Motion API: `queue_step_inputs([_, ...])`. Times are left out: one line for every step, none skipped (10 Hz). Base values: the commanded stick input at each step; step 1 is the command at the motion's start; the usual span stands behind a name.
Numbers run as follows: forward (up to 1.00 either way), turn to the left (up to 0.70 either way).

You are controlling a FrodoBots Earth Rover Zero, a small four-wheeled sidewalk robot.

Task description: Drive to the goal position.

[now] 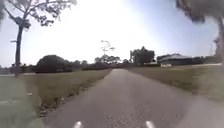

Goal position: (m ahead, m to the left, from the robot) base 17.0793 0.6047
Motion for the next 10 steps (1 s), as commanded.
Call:
queue_step_inputs([1.0,0.0])
queue_step_inputs([1.0,0.0])
queue_step_inputs([1.0,0.0])
queue_step_inputs([1.0,0.0])
queue_step_inputs([1.0,0.0])
queue_step_inputs([1.0,0.0])
queue_step_inputs([1.0,0.0])
queue_step_inputs([1.0,0.0])
queue_step_inputs([1.0,0.0])
queue_step_inputs([1.0,0.0])
